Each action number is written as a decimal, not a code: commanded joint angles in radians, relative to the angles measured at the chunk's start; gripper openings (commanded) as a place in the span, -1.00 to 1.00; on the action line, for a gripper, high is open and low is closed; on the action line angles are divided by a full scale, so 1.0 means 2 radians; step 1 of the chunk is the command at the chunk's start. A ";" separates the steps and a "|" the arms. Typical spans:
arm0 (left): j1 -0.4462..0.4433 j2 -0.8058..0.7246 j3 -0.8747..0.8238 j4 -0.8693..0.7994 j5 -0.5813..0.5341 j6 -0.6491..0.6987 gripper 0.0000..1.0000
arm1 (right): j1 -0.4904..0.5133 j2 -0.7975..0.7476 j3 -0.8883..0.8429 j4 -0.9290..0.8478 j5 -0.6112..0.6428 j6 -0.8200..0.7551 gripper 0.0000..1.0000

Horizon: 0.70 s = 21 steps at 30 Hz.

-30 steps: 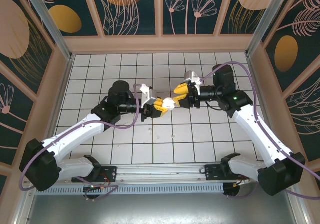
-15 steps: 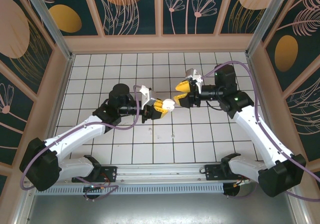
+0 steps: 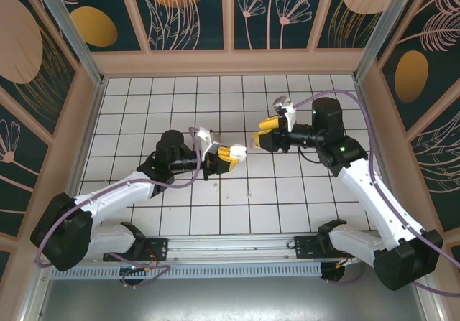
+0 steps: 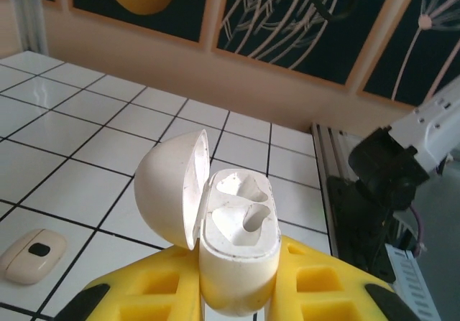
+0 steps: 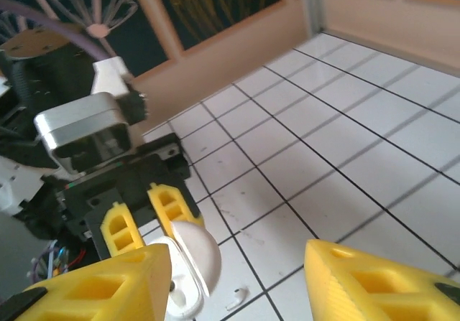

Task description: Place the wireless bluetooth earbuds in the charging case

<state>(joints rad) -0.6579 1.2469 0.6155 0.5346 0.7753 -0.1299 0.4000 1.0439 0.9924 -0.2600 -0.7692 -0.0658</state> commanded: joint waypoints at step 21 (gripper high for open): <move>0.061 -0.012 -0.194 0.290 -0.138 -0.174 -0.63 | 0.082 0.066 -0.005 -0.216 0.219 0.323 -0.13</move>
<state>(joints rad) -0.5419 1.2316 0.2478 1.0122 0.5522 -0.4355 0.5262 1.1522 0.9955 -0.6483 -0.3546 0.4873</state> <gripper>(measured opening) 0.185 0.437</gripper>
